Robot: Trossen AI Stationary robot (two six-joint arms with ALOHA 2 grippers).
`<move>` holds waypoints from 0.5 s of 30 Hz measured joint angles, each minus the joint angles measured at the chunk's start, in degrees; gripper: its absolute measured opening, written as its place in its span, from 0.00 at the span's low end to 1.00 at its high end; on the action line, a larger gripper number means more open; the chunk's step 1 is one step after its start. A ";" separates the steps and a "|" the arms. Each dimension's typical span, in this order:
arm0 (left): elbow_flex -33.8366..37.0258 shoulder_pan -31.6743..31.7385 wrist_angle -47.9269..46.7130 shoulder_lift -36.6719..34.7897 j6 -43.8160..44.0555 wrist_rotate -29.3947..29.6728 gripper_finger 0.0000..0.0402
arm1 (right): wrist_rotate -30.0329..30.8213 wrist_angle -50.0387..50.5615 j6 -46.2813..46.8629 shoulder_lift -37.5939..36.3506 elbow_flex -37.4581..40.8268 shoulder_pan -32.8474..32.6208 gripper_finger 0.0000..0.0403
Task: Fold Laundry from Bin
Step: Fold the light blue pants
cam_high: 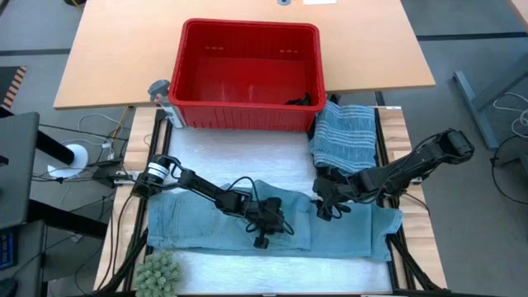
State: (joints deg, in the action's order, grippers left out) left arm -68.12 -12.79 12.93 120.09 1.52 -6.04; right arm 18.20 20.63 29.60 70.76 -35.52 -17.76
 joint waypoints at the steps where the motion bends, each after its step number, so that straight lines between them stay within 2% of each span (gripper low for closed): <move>1: 0.00 0.03 -0.06 0.00 -0.02 0.00 0.00 | 0.00 -0.34 1.37 0.00 0.84 0.00 0.64; 10: 0.00 1.04 -0.58 -0.02 -1.45 -1.45 0.00 | -0.07 -1.98 6.11 -1.94 3.16 -3.88 0.65; 15: 0.00 1.15 -0.52 -0.02 -1.42 -1.40 0.00 | 3.39 -5.05 6.53 -0.27 5.27 -5.85 0.65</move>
State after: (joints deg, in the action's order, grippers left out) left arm -68.12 -11.64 12.40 120.07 0.10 -7.44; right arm 21.59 15.58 36.14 70.49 -30.25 -23.61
